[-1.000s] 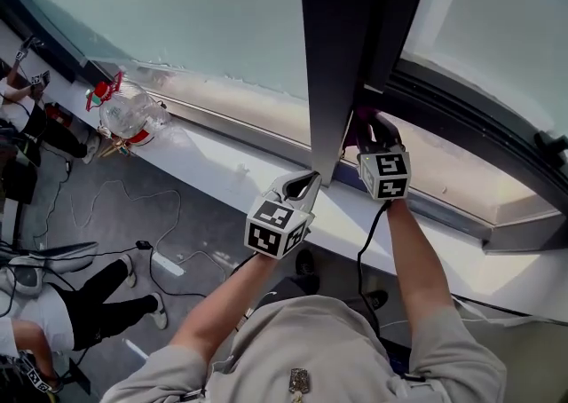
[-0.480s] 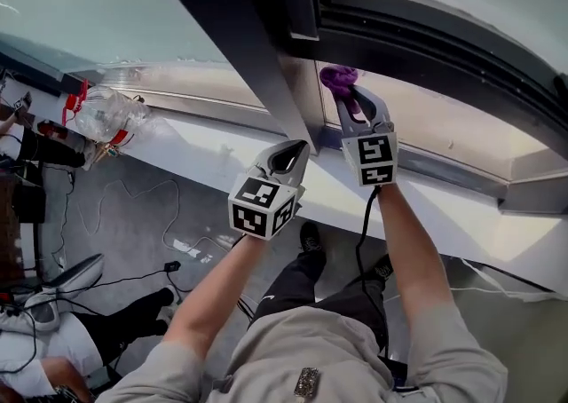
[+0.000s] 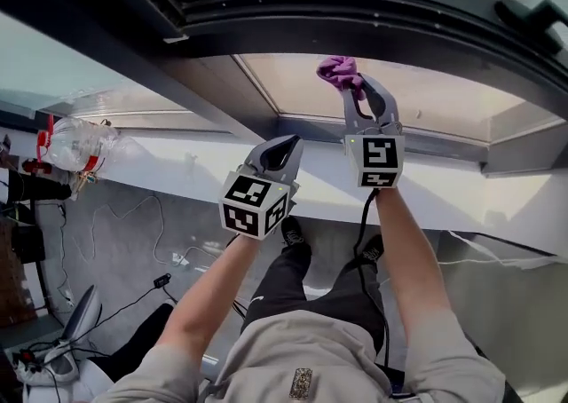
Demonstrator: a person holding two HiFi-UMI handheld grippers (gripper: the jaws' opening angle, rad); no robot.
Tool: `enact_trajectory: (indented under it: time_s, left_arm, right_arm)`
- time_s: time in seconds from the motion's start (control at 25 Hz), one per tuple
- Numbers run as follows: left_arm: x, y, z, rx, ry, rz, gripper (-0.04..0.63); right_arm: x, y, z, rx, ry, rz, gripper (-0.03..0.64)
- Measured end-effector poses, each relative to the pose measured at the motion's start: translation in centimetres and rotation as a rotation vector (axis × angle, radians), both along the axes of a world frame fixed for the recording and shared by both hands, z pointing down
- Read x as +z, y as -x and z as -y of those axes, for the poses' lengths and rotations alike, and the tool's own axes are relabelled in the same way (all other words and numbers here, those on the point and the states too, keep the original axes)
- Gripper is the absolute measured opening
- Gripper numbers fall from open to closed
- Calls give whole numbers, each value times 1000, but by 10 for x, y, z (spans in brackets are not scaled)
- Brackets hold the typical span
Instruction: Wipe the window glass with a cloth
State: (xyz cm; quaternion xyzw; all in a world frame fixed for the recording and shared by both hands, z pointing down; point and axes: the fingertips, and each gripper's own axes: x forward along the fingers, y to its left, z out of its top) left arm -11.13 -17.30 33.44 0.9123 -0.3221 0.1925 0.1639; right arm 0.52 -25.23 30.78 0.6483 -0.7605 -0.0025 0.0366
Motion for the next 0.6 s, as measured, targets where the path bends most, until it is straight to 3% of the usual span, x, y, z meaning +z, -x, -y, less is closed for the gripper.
enact_trajectory:
  time_s: [0.6]
  left_arm:
    - [-8,-198,-56,199,-13,-52,2]
  right_arm:
    - [3,-270,-103,370,60,52,97]
